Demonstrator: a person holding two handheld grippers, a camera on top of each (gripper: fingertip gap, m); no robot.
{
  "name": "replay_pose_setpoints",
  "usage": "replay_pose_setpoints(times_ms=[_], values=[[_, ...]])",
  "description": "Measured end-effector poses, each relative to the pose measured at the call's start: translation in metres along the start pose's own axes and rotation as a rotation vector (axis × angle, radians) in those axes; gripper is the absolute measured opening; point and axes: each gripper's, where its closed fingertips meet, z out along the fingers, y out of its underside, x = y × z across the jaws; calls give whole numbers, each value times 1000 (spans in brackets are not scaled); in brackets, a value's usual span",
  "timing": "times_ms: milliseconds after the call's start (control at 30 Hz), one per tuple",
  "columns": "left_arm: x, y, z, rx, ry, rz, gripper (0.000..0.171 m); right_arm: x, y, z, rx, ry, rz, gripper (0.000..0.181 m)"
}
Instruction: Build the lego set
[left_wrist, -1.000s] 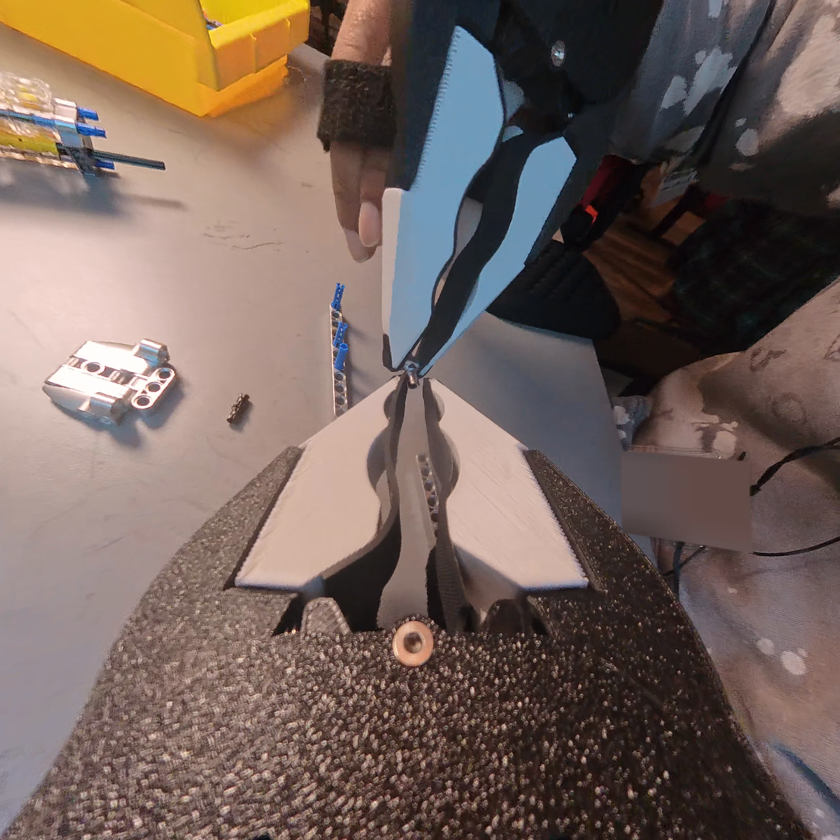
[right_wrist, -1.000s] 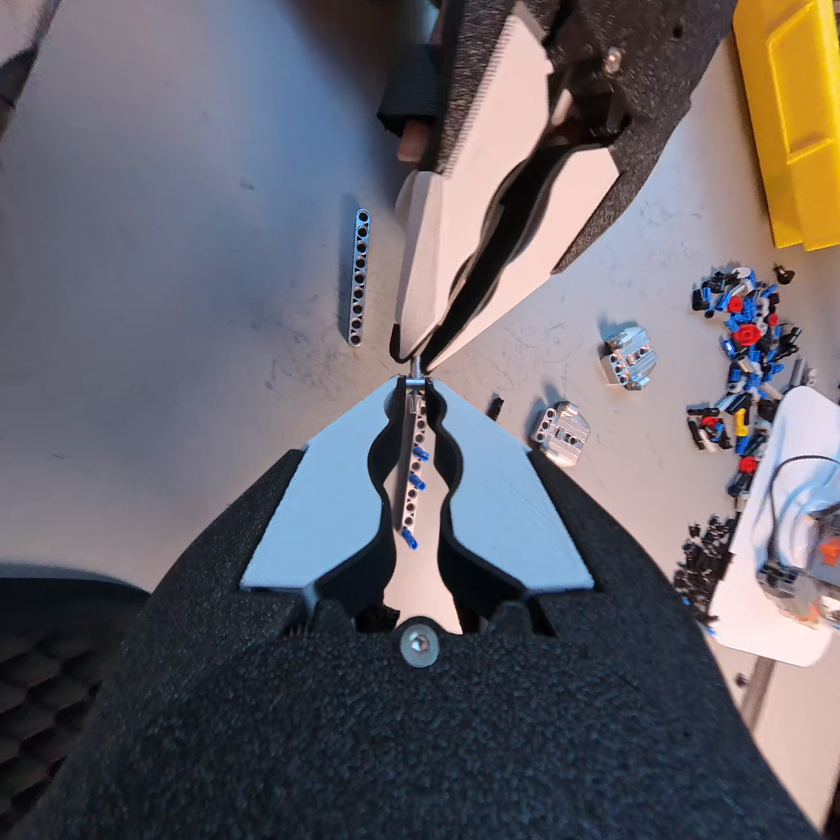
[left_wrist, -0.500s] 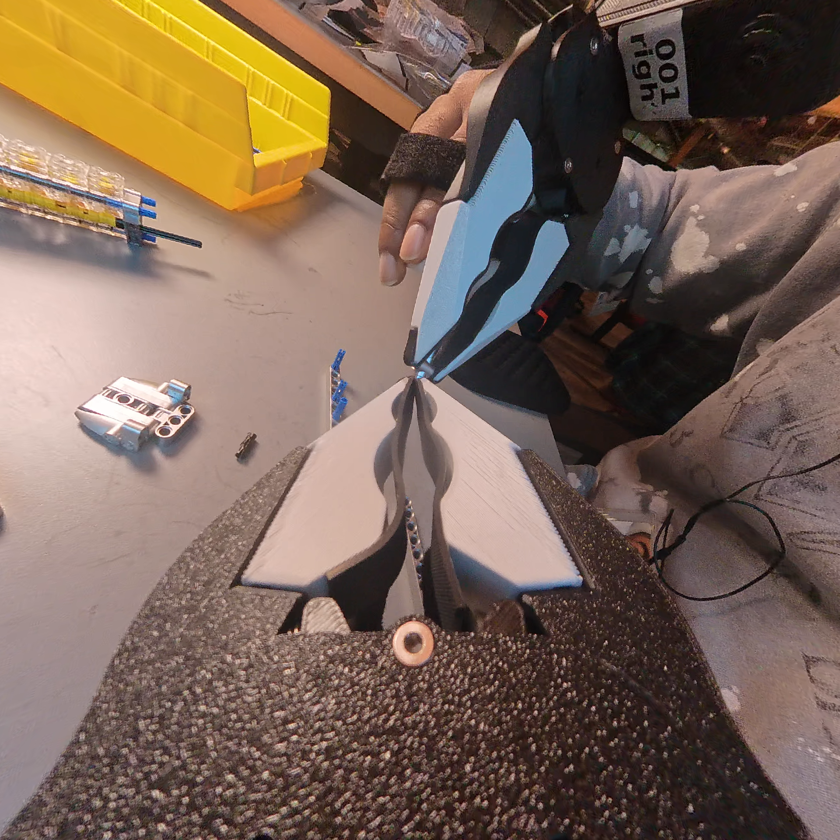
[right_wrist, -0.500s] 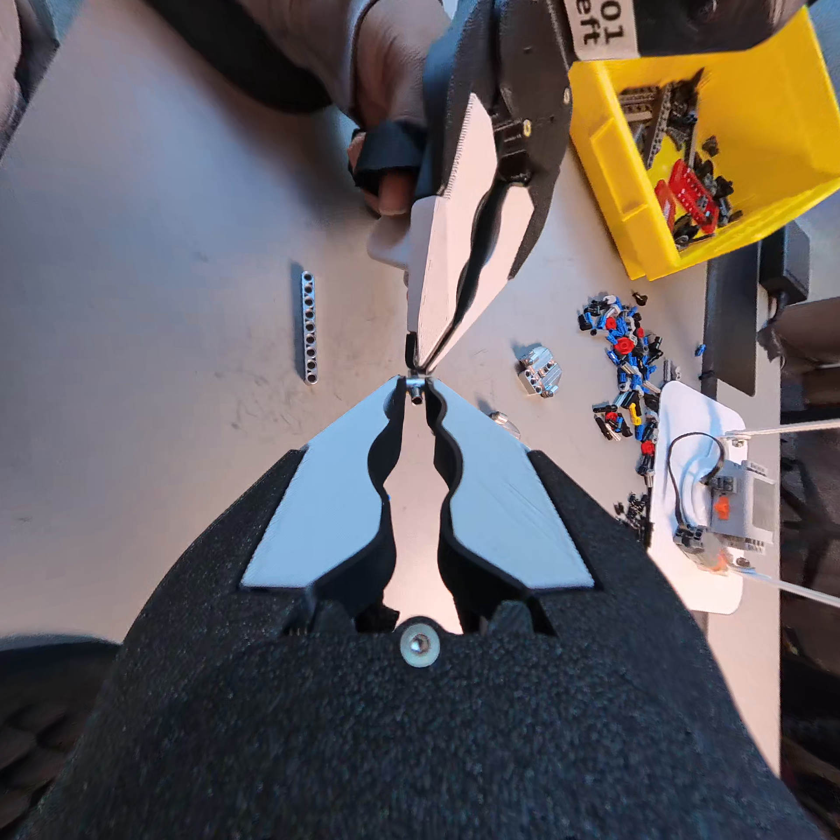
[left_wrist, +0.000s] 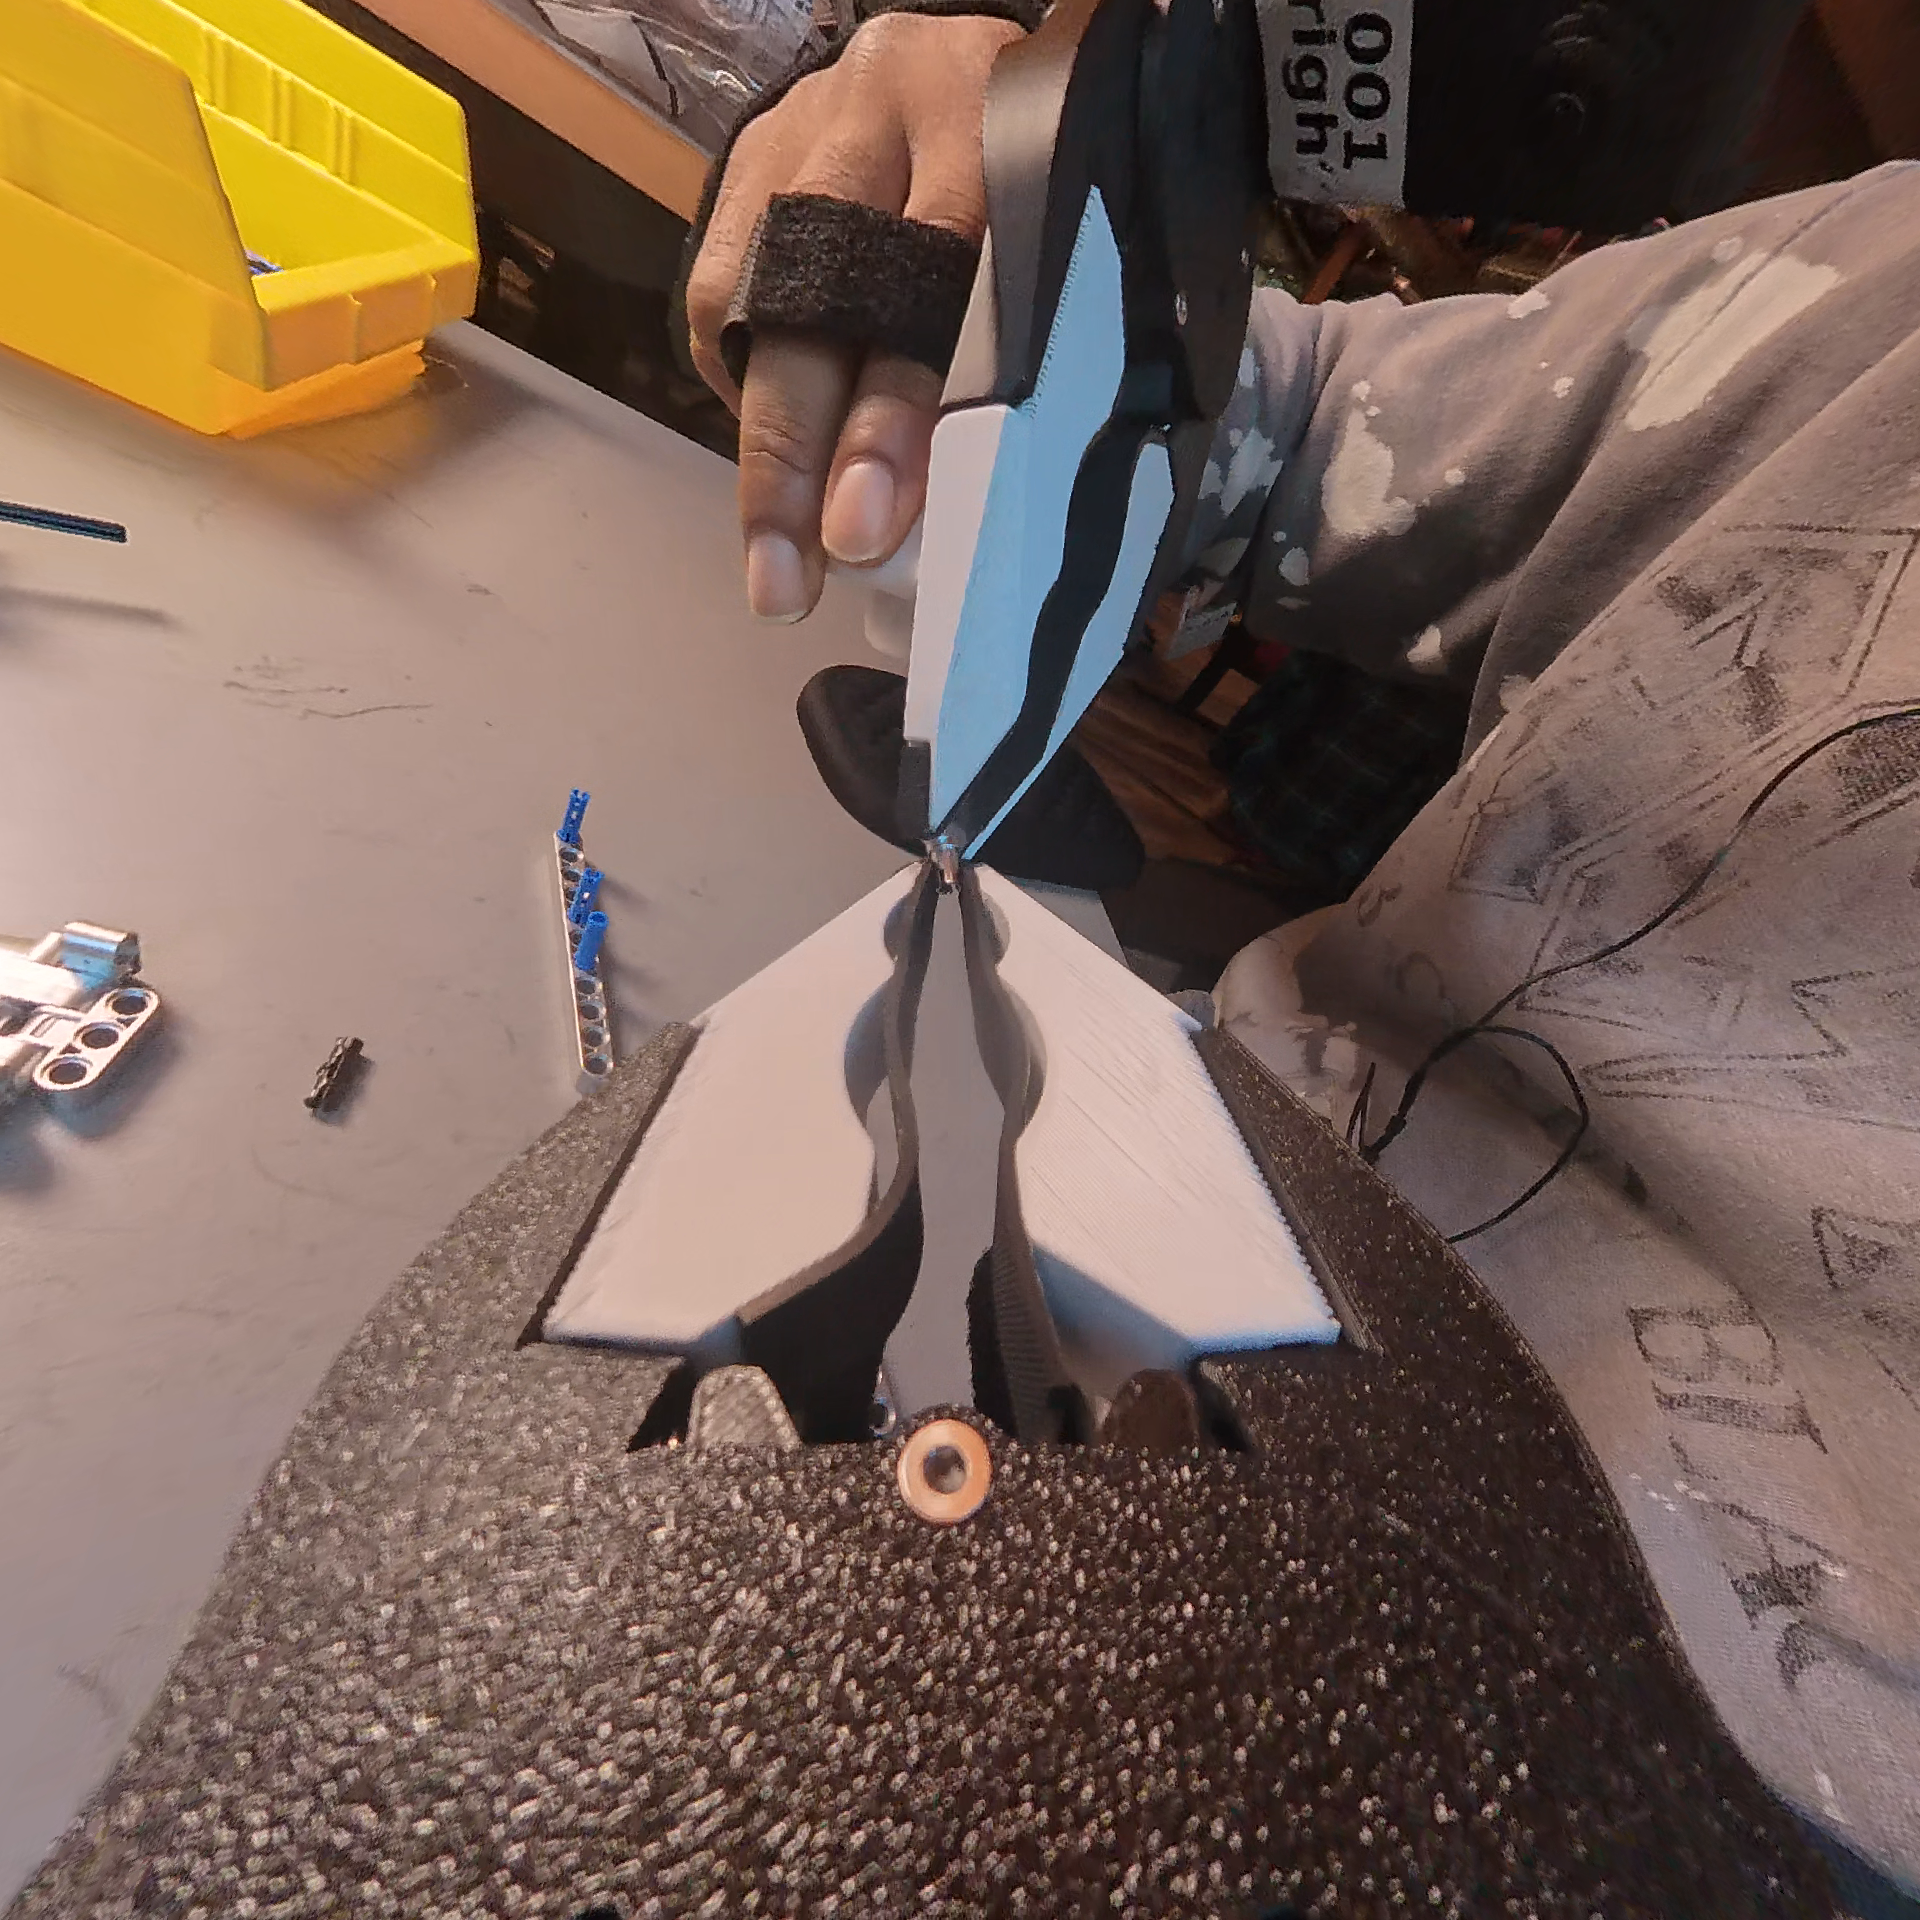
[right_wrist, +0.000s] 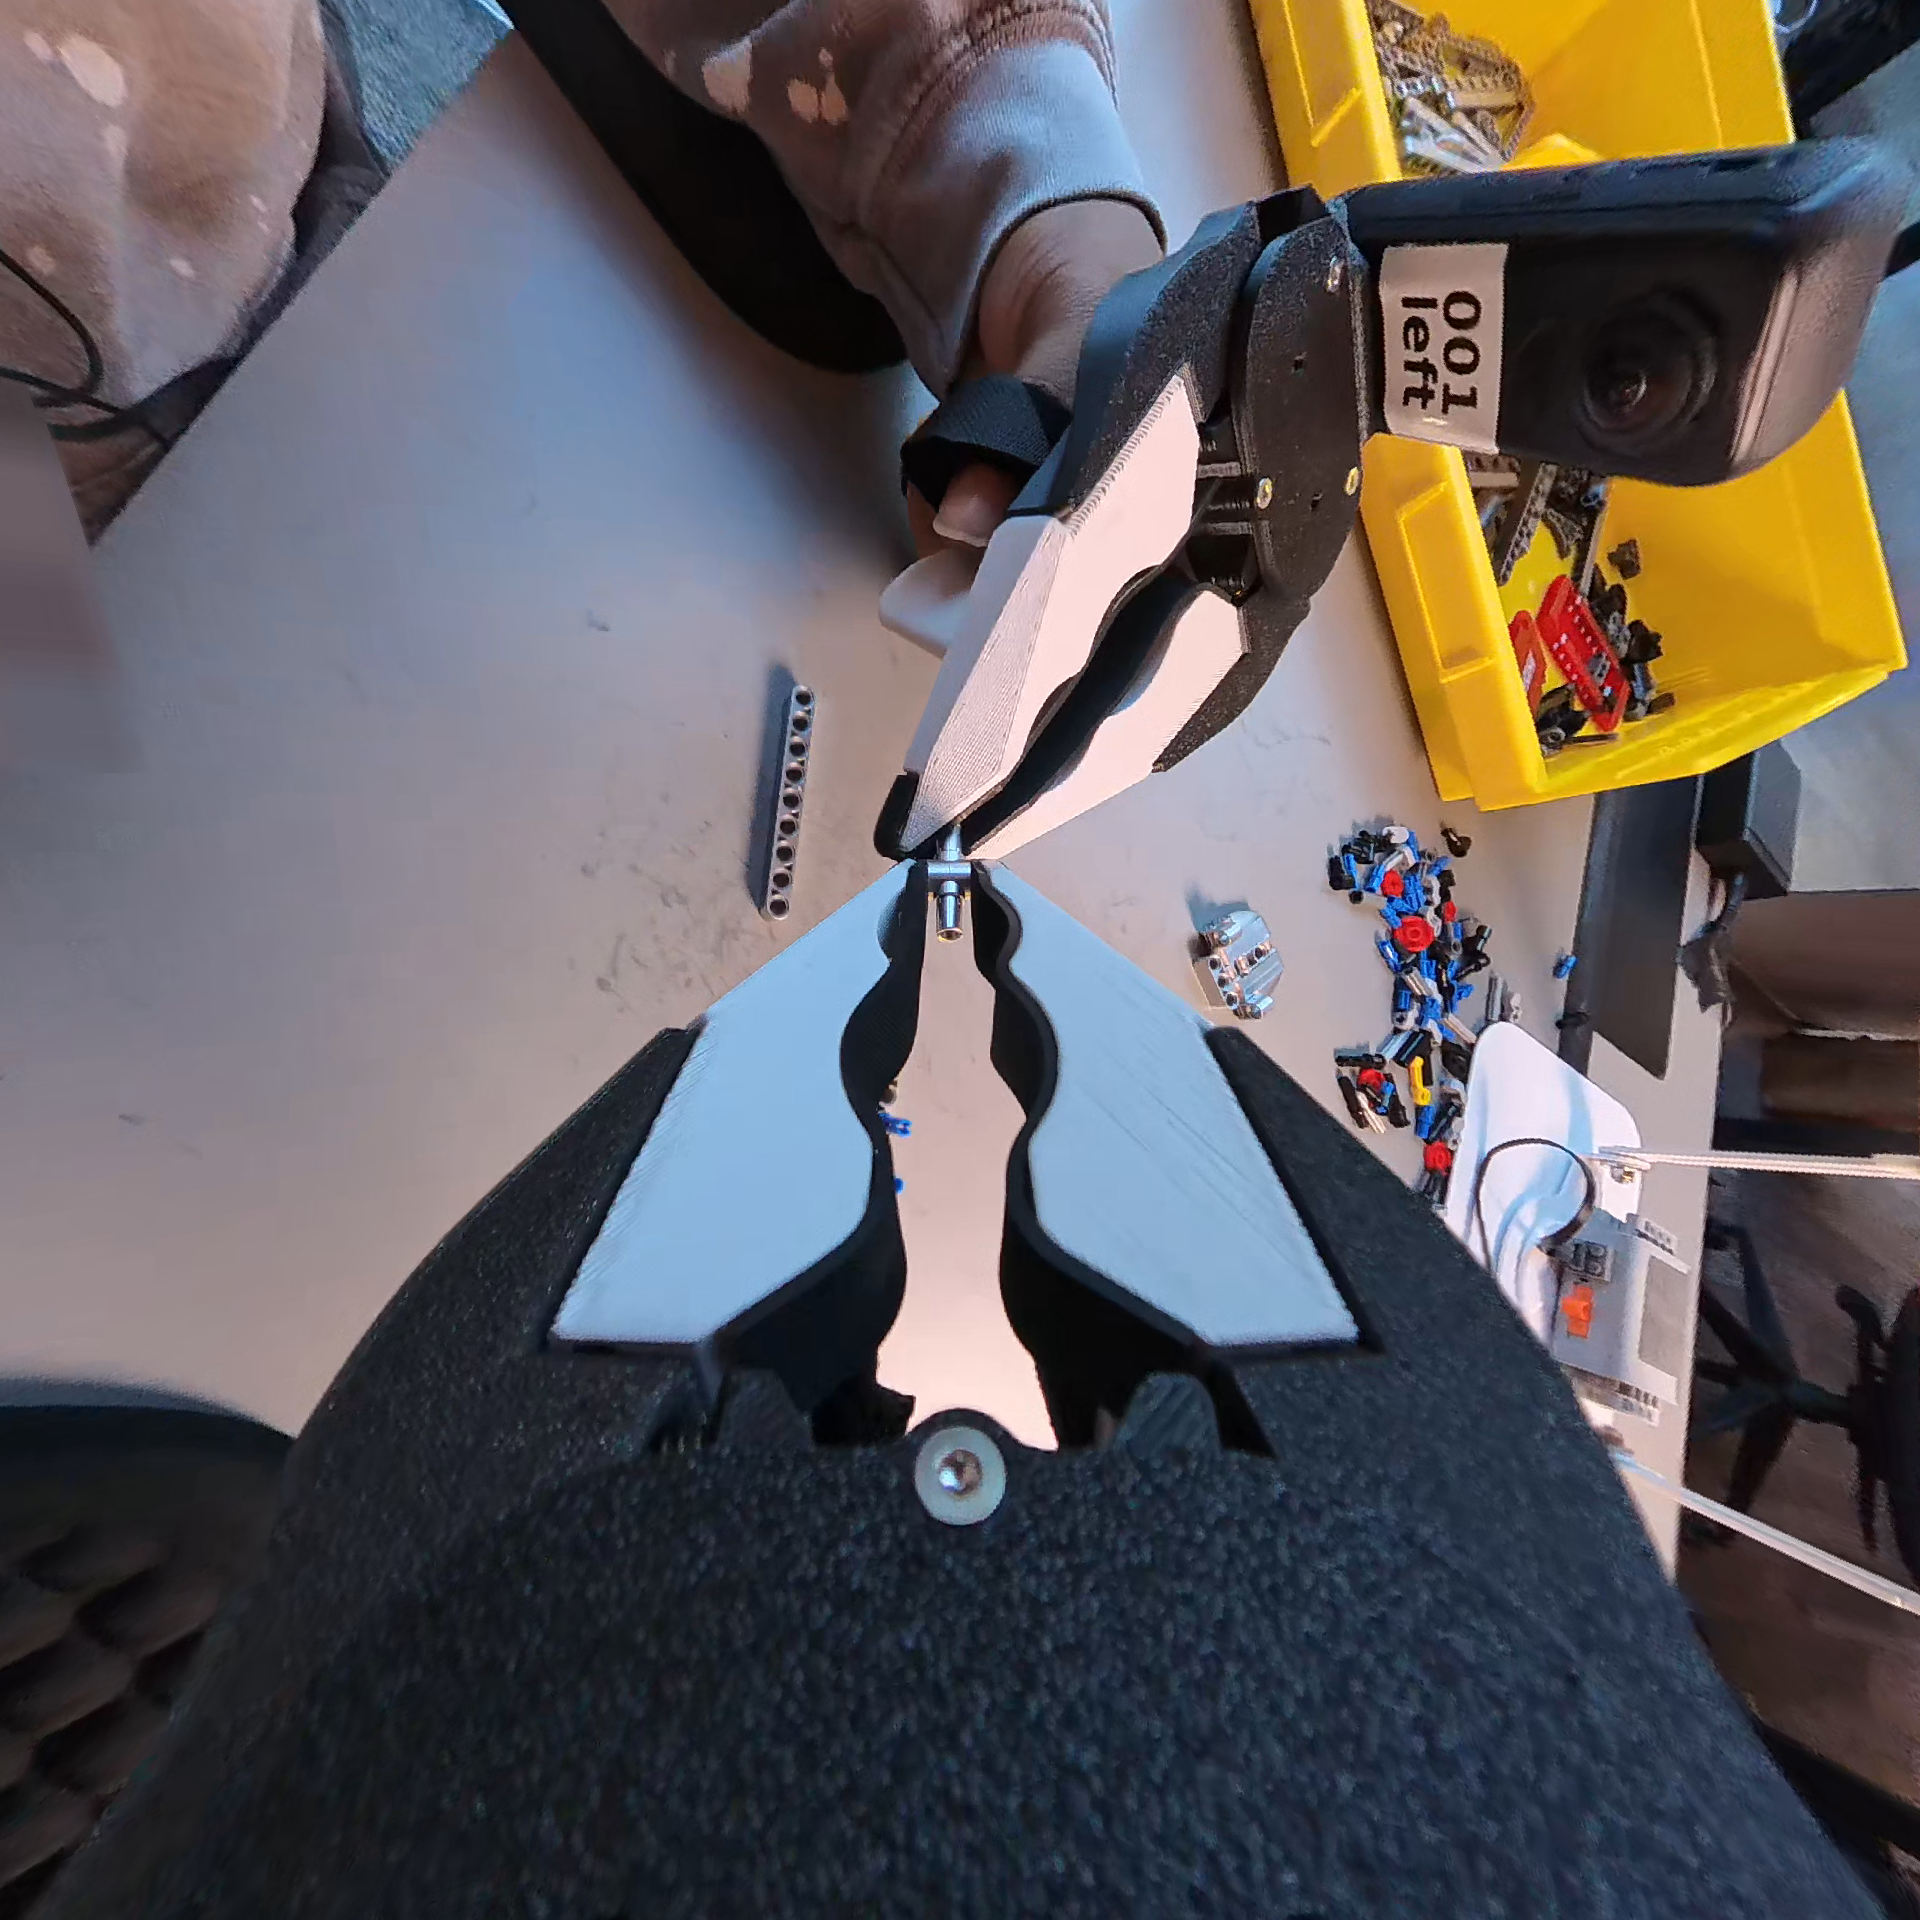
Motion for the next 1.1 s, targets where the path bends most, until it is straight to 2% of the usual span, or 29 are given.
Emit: replay_pose_setpoints(times_ms=[267,433,533,733,1100], values=[[-1,-8,1,29,-94,179,2,4,-1,-11,116,-38,257,7],[-7,-11,2,39,-183,282,2,3,-2,-11,179,-93,464,16],[-10,-12,2,35,-231,335,1,6,2,-10,180,-84,540,8],[-22,-9,2,2,-329,407,2,10,8,-5,164,-67,643,7],[-38,-3,0,-62,-434,459,1,14,19,4,94,-47,658,7]])
